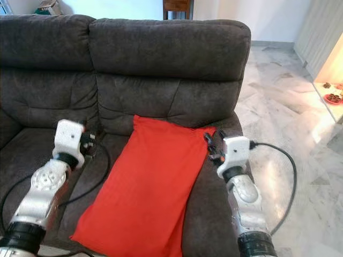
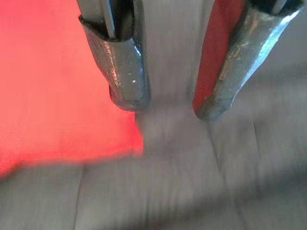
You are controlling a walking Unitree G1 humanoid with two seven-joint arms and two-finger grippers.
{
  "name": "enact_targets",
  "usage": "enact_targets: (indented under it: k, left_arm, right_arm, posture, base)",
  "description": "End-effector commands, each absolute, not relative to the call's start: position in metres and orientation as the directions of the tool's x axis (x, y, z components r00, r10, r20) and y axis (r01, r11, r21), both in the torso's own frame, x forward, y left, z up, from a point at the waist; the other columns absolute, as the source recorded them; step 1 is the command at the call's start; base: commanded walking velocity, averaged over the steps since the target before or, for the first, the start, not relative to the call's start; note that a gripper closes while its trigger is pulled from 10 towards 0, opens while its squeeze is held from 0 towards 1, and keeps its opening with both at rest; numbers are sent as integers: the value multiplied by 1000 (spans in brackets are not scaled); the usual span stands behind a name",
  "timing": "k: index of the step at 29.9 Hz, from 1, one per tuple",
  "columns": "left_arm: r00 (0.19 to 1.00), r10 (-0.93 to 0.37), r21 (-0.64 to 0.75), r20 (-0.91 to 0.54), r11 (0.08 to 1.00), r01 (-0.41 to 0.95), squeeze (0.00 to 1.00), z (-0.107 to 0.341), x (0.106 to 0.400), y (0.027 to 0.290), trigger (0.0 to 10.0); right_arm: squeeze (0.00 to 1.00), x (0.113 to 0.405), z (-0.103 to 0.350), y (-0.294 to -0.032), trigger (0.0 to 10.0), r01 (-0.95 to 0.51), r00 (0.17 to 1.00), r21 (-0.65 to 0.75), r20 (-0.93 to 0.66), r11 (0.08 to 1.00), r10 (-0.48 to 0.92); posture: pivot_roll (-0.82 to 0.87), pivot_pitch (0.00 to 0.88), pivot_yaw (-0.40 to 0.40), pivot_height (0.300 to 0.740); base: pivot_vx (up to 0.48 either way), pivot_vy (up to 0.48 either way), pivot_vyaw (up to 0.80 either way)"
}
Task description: Move the pillow to the sofa from floor
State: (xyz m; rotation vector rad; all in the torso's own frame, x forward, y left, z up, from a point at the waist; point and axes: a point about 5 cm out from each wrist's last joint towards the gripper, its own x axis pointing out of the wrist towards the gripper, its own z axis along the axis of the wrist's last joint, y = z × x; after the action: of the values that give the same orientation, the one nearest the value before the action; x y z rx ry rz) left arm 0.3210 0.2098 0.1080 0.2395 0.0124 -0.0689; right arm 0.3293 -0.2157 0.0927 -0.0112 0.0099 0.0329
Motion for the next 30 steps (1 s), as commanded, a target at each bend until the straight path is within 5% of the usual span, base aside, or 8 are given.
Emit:
enact_targets:
  k: [1,6,7,13,18,30]
  left_arm:
    - [989,-24,225,-143,973,57,0,75,307,222,10000]
    - [954,17,251,-298,966,61,0,36,285,233,10000]
    - [915,58,251,-400,967,49,0,10,267,239,10000]
    - [834,54,264,-549,958,112,0,-25,238,235,10000]
    - [685,55,242,-727,953,180,0,-60,200,233,10000]
    - [597,26,158,-802,973,170,0,-79,190,196,10000]
  right_arm:
    - [0,310,62,-239,10000,110,986,17,-125,994,-107]
    - [0,275,24,-267,10000,313,916,36,-277,949,-291]
    - [0,246,-4,-278,10000,390,849,10,-391,921,-355]
    - [0,214,-30,-282,10000,435,770,-18,-511,900,-382]
    - [0,177,-57,-284,10000,516,633,-50,-650,855,-420]
    - [0,141,-85,-259,10000,411,512,-64,-809,909,-288]
  posture:
    - [31,58,55,740]
    - [31,27,64,740]
    - [39,0,66,740]
    - [24,0,67,740]
    - [1,0,72,740]
    - [-31,0,19,740]
  base:
    - [0,0,0]
    - [0,0,0]
    - [0,0,0]
    - [0,0,0]
    - [0,0,0]
    - [0,0,0]
